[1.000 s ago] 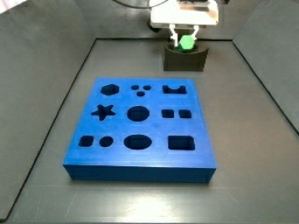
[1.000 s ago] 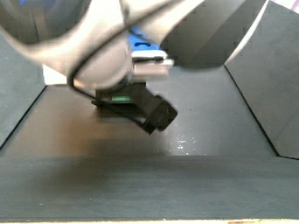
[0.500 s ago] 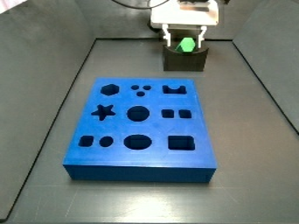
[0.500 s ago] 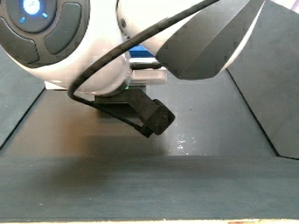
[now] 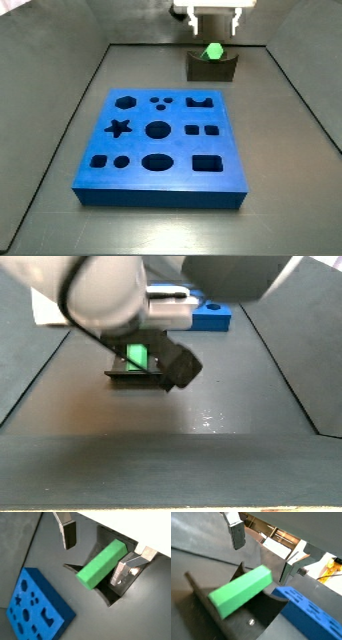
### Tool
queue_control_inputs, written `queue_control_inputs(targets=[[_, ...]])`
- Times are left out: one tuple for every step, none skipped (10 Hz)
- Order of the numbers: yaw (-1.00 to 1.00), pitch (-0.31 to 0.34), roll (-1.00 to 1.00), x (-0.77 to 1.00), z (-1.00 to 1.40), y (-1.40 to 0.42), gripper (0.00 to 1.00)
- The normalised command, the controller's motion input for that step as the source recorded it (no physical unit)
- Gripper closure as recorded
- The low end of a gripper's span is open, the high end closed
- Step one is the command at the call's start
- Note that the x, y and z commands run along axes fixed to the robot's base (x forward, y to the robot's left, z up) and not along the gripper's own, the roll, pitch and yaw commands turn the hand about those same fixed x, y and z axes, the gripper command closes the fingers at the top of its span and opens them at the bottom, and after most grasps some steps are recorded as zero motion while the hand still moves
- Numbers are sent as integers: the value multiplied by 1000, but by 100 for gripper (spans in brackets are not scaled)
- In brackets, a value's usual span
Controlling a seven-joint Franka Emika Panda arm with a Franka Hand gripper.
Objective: Pick up the hexagon object. Move up. Place the hexagon object on the fixture. Regrasp the hexagon object. Move to above the board. Insert the hexagon object.
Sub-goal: Regrasp the hexagon object.
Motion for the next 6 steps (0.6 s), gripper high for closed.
queue_control_inputs(targets=[[19,66,52,-36,816,3,0],[8,84,50,-28,591,4,0],[-4,91,42,-27,418,5,0],[-21,88,38,-29,182,8,0],[11,70,1000,-82,689,-1000,0],[11,66,1000,-78,675,-1000,0]])
